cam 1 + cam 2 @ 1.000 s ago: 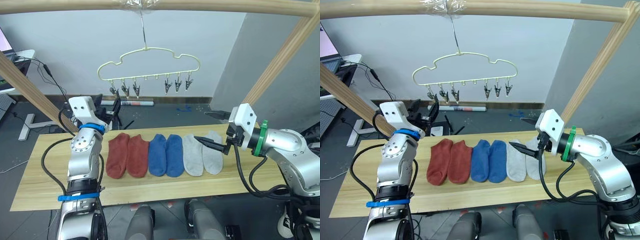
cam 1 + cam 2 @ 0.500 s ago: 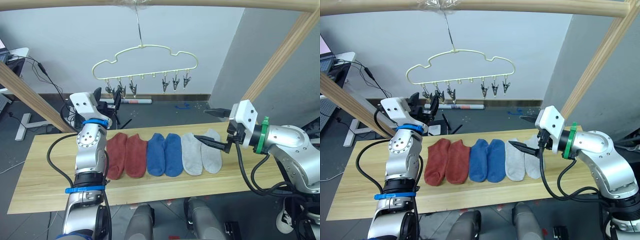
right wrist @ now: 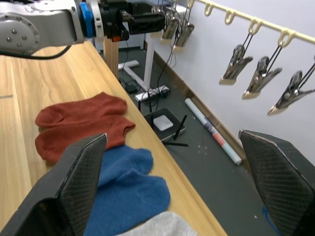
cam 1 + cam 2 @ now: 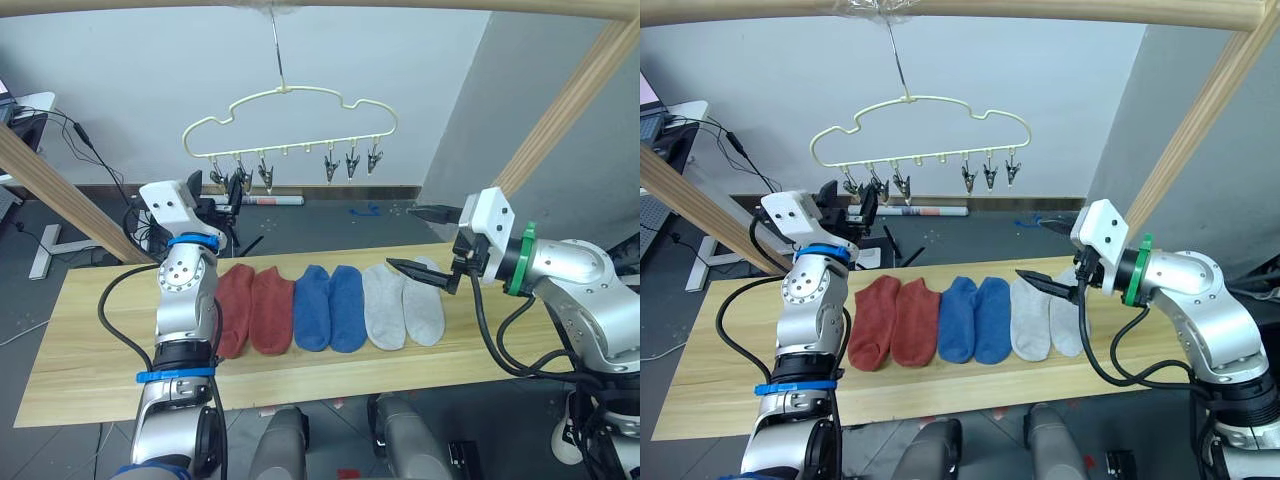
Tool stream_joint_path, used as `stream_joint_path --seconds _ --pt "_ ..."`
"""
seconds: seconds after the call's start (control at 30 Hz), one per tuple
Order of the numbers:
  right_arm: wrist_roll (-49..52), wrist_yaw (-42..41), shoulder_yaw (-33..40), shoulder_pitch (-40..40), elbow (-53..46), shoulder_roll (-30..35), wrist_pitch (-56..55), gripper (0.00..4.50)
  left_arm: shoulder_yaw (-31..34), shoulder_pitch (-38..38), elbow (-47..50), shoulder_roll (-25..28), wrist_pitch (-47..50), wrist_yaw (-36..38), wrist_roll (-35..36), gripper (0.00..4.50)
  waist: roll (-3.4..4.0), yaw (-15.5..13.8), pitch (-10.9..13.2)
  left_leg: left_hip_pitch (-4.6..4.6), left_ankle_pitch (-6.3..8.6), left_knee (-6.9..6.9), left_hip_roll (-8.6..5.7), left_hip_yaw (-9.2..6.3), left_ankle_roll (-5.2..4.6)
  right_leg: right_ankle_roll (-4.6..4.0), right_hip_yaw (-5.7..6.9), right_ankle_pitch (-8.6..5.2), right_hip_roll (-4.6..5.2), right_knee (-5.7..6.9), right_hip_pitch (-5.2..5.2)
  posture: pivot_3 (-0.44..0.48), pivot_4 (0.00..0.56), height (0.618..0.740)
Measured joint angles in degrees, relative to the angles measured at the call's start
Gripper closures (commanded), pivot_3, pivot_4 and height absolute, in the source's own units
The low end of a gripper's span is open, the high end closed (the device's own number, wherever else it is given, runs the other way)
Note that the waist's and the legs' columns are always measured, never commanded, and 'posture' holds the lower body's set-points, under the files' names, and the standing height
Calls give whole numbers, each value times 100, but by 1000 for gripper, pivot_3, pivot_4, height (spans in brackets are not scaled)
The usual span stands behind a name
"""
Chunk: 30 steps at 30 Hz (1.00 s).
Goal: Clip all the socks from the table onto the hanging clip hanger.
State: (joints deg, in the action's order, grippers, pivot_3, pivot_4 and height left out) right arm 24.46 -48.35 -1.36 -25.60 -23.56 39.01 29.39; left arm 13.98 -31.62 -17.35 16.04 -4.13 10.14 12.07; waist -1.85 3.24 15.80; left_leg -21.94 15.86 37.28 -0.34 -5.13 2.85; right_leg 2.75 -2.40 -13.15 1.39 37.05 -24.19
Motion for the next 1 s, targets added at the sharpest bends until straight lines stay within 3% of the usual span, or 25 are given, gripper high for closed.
stream_joint_path --seconds 0.43,0.57,0.77,0.9,1.0 --pt "142 21 -1 -341 146 -323 83 0 -3 -132 -134 0 -151 -77 -45 1190 1 -6 1 -3 0 -1 0 -5 0 0 3 0 2 -2 0 -97 285 740" --pt "142 -5 -1 -312 139 -296 119 0 -8 -131 -134 0 -154 -73 -68 1994 1 -4 1 -3 0 -2 0 -7 0 0 5 0 3 -2 -1 -95 284 740" --pt "144 -9 4 -205 109 -182 193 0 -39 -132 -133 -1 -159 -49 -73 3744 1 -4 1 -3 0 -1 0 -6 0 0 4 0 3 0 0 -97 283 740" --pt "146 -14 8 -149 35 -122 222 0 -93 -128 -90 -1 -193 -40 -93 4321 1 -4 1 -3 0 -1 0 -6 0 0 4 0 2 -1 0 -92 281 740" --pt "94 -7 0 74 -19 -79 185 0 -94 -9 102 12 -186 -58 -108 4348 1 -6 1 -4 0 -4 1 -5 0 0 3 0 3 -2 -1 -87 283 740"
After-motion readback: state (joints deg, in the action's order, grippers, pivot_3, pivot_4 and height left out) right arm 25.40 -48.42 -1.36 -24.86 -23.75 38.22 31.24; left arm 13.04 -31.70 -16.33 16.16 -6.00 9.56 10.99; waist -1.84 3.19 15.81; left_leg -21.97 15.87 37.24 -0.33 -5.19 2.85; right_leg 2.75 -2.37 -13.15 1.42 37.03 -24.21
